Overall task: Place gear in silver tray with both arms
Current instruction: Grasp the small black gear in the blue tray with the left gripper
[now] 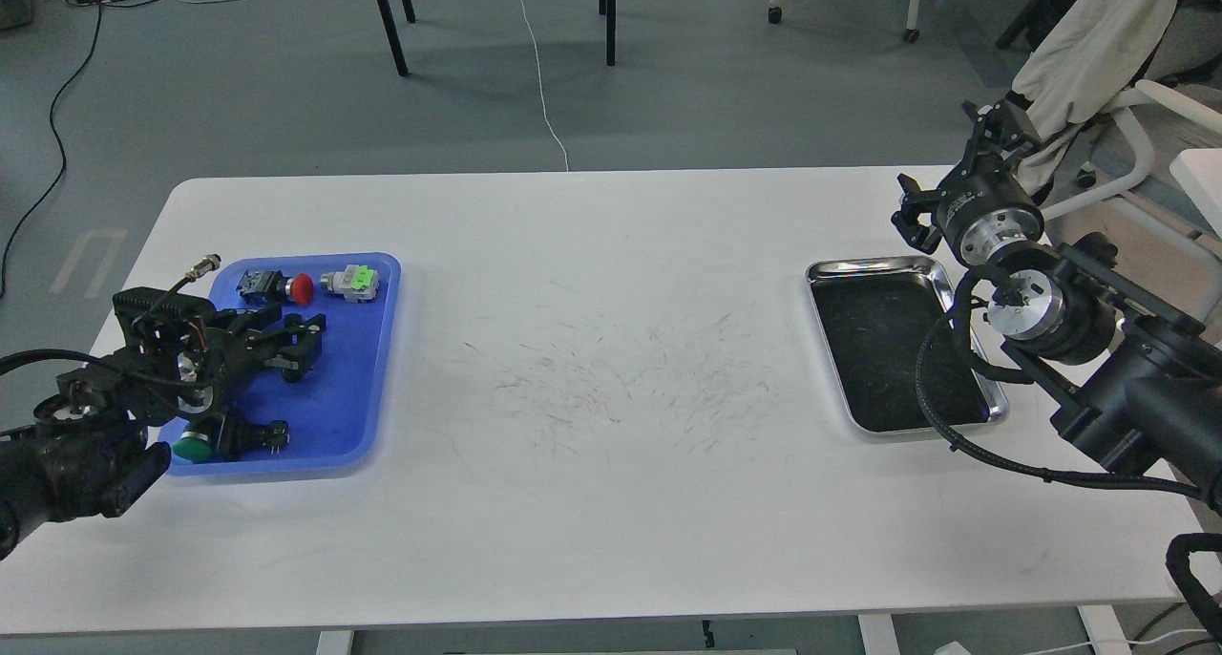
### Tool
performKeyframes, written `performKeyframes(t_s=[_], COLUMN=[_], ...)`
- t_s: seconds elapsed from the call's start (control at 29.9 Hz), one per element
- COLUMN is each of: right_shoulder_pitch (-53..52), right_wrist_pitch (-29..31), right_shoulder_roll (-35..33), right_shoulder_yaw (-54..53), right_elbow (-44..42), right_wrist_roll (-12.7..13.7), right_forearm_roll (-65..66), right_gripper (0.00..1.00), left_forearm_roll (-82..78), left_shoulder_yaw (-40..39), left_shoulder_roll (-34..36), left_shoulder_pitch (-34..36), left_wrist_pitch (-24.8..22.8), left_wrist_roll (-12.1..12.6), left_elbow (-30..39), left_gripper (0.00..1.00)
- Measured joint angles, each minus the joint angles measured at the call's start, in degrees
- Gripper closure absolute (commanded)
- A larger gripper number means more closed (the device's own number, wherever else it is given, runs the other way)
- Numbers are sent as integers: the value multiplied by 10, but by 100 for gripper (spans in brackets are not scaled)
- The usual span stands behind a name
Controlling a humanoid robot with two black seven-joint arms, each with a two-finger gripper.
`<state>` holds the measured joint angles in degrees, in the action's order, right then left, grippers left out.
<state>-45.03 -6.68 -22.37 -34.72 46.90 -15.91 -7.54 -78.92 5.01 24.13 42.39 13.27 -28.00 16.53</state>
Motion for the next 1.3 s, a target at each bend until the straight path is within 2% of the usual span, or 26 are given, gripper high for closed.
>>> performKeyframes(t_s=[0.3, 0.43, 0.5, 0.63, 0.77, 0.84, 1.04, 1.3], right_shoulder_pitch=[0, 0, -1, -2, -4, -5, -6, -5], right_wrist_pitch=[0, 0, -1, -2, -2, -3, -4, -4], right_shoulder_roll=[1, 2, 2, 2, 2, 2, 3, 3], right_shoulder_yaw=[0, 0, 1, 2, 11, 14, 15, 17], right_elbow=[0, 0, 0, 0, -1, -2, -3, -3], right_wrist_roll=[-1, -1, -1, -1, -1, -1, -1, -1], right_forearm_roll=[1, 1, 1, 1, 1, 1, 1, 2], right_gripper=[1, 1, 1, 1, 1, 1, 1, 1], left_forearm_roll=[1, 0, 0, 0, 4, 6, 9, 29], left_shoulder_yaw=[0, 0, 0, 0, 0, 0, -2, -2], left_shoulder_roll=[2, 2, 2, 3, 3, 3, 7, 11], left_shoulder_pitch=[-2, -2, -2, -2, -1, 0, 1, 3], left_wrist_pitch=[1, 1, 1, 0, 0, -1, -1, -4], left_wrist_roll=[0, 0, 0, 0, 0, 0, 0, 0], left_elbow=[0, 0, 0, 0, 2, 1, 7, 12], left_gripper=[71, 73, 78, 81, 82, 86, 89, 90])
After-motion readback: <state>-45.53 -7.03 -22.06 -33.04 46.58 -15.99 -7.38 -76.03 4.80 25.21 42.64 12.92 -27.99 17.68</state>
